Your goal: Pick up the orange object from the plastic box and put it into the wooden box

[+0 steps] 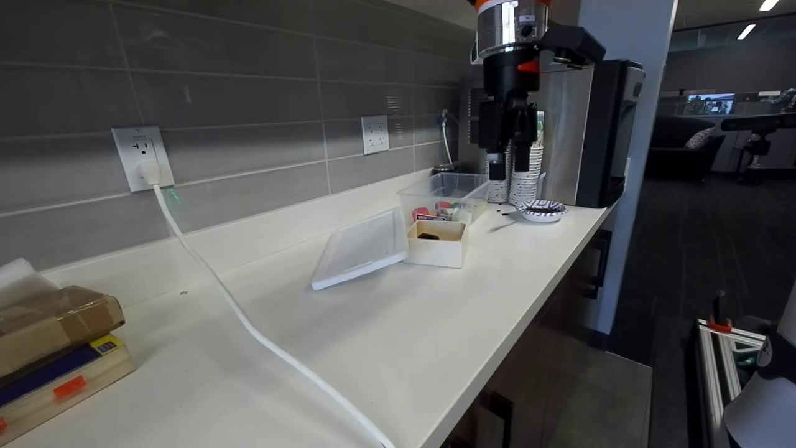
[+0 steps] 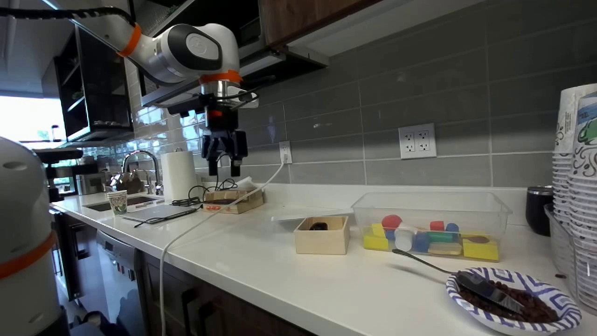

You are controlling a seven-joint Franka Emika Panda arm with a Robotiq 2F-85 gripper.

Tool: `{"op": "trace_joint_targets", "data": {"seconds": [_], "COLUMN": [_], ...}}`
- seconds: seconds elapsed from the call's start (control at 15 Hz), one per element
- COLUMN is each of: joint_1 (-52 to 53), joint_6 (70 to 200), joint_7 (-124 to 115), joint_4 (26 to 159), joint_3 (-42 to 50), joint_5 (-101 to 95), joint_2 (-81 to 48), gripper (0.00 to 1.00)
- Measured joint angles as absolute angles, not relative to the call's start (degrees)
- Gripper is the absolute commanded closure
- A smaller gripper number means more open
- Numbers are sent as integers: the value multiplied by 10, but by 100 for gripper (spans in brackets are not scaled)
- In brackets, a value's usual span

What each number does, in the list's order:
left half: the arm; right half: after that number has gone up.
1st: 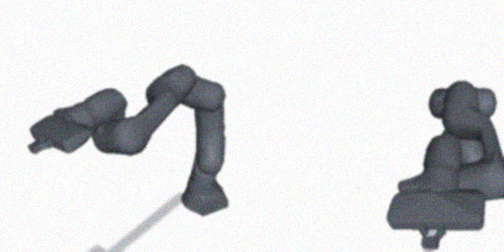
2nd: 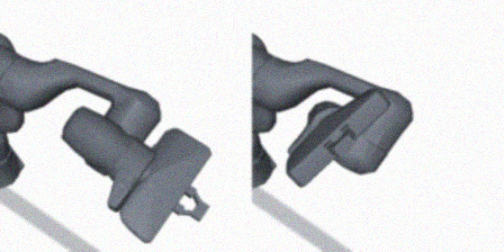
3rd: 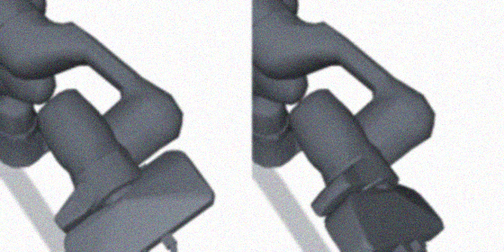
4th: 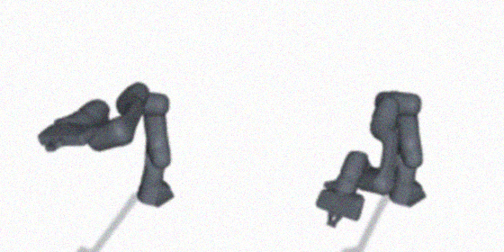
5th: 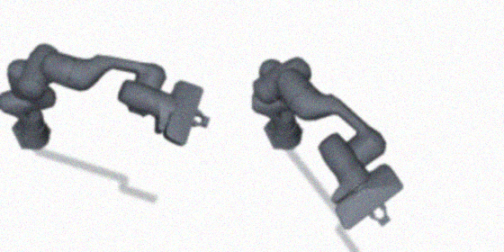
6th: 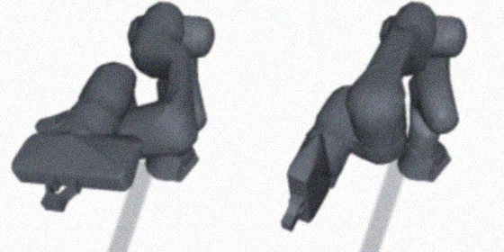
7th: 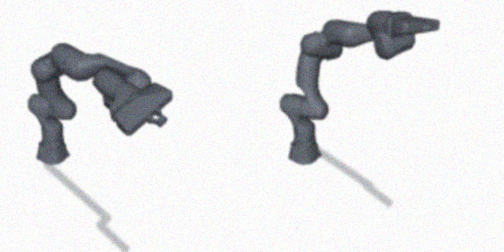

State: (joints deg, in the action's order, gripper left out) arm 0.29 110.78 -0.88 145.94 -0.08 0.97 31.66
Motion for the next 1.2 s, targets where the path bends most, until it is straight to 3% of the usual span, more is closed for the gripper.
{"op": "trace_joint_targets", "data": {"seconds": [0.6,1.2], "joint_1": [-19,-41], "joint_6": [1116,1197], "joint_7": [43,84], "joint_4": [1390,1215], "joint_3": [60,103], "joint_5": [10,13], "joint_2": [282,98], "gripper": [0,0]}}
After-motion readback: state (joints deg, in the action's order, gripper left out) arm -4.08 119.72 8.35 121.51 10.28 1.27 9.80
